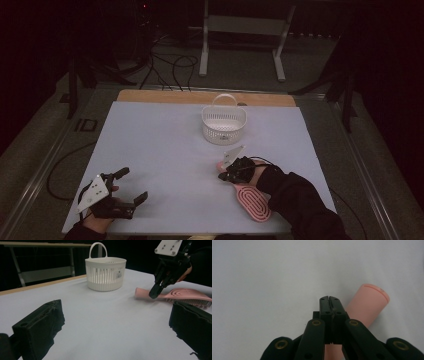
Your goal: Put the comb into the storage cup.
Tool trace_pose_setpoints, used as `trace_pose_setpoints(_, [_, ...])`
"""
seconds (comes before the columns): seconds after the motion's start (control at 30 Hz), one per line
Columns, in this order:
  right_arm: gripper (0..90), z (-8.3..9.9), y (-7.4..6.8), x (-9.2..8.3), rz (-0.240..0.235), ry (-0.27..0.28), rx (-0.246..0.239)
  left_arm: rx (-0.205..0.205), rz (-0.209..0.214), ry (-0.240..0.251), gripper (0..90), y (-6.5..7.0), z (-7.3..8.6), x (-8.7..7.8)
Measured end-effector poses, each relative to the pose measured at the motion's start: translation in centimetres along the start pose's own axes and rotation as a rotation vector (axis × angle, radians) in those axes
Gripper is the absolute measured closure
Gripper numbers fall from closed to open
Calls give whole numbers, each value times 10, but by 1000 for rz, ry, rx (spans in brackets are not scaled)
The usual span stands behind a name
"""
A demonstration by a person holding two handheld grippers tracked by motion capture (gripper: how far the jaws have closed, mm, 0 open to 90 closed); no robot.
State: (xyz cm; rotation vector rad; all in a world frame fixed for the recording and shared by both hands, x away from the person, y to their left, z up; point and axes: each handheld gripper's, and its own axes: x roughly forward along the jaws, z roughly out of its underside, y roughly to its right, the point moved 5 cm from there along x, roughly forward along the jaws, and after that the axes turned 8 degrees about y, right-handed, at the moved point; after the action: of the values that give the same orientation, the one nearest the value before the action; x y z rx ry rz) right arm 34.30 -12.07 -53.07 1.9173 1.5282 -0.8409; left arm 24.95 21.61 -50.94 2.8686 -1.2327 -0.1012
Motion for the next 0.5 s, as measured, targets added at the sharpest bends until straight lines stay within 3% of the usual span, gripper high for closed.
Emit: trace_pose_setpoints(0.5, [900,17,17,-14,64,-21,57,2,2,-2,0,0,0,0])
